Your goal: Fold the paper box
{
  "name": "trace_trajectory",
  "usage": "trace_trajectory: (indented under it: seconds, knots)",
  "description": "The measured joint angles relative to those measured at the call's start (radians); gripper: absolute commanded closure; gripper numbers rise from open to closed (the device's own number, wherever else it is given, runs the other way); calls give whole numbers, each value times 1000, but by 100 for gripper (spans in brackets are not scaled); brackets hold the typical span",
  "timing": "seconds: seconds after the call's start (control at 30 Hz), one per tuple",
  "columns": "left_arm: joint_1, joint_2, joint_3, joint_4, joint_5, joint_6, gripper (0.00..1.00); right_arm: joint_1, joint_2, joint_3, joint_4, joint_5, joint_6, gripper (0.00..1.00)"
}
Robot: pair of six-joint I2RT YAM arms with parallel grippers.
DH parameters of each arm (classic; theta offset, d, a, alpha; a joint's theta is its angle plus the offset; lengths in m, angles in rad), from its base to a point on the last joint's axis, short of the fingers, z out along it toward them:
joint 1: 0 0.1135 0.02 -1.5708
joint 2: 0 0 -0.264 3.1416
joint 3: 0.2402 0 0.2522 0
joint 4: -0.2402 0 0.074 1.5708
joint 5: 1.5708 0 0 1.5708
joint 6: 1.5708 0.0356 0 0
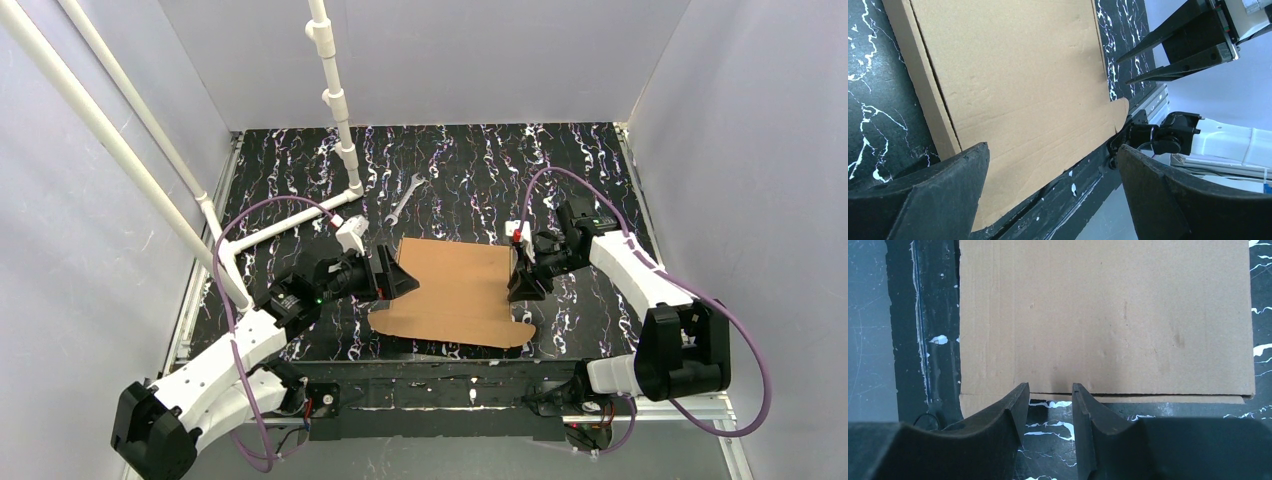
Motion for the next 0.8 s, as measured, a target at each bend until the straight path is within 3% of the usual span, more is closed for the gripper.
trace_trajectory:
  seconds: [0.53,0.8]
  knots:
    - [2,-106,-16,-58,-13,-27,2,-11,-36,-1,-14,-14,-15,53]
    - [4,-60,-25,-102,-42,-21,2,-22,-42,-17,-15,-29,-19,52]
